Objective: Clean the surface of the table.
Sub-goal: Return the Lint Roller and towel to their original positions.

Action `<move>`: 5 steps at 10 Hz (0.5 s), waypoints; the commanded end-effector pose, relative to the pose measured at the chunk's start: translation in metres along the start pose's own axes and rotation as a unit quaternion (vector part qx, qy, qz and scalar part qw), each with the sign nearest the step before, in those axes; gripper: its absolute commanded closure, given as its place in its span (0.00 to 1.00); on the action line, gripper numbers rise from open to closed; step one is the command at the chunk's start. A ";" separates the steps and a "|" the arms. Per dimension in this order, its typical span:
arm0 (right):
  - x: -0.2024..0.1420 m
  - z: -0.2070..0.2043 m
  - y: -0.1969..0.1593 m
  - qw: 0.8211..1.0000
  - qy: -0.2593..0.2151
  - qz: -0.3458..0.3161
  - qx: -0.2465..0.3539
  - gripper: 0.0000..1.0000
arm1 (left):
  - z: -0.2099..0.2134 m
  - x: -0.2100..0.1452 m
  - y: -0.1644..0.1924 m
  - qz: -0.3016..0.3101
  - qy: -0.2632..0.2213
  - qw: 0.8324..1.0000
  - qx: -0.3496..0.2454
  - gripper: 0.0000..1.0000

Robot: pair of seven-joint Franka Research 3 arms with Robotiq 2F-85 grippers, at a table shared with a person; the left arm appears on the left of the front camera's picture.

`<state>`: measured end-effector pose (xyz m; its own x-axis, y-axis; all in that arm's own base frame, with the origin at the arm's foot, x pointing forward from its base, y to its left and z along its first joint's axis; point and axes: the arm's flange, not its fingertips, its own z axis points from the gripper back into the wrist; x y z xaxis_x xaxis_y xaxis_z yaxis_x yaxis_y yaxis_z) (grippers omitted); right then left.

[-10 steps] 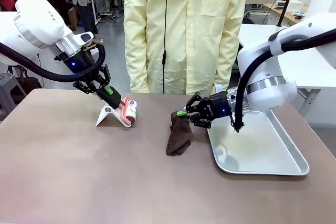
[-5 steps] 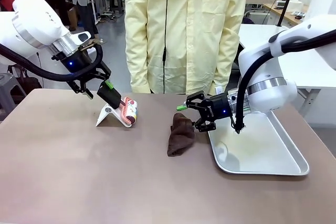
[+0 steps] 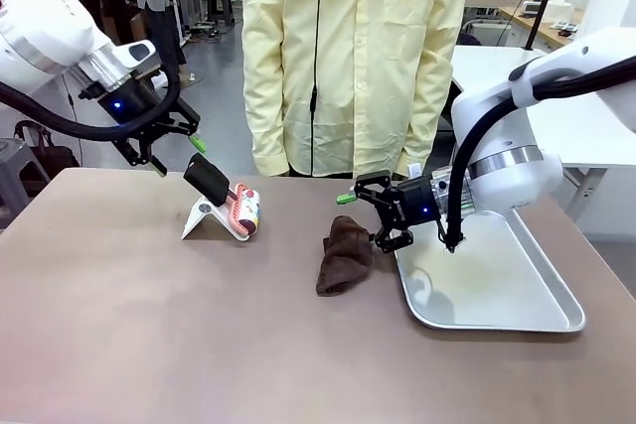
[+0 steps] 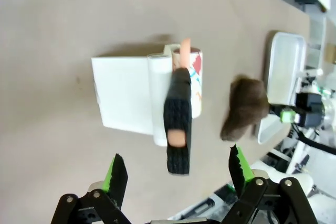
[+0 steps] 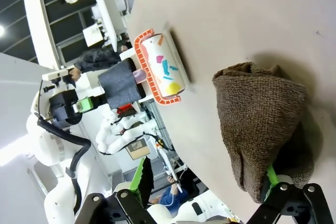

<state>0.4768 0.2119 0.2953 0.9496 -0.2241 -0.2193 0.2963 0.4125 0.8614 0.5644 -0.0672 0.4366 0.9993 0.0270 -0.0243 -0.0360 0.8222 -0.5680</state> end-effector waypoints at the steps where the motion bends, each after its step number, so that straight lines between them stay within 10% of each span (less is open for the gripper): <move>1: -0.004 0.009 0.014 1.000 0.001 0.005 -0.022 0.00 | 0.016 -0.024 0.014 -0.019 0.020 0.999 -0.040 0.00; 5: -0.038 0.023 0.094 0.957 -0.058 0.023 -0.285 0.00 | 0.057 -0.082 0.050 -0.050 0.013 0.993 -0.109 0.00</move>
<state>0.4665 0.2300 0.3649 0.9605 -0.2683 -0.0746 0.2516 0.7216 0.6450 0.4999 -0.0030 0.4604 0.9976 -0.0663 -0.0192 0.0338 0.7113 -0.7021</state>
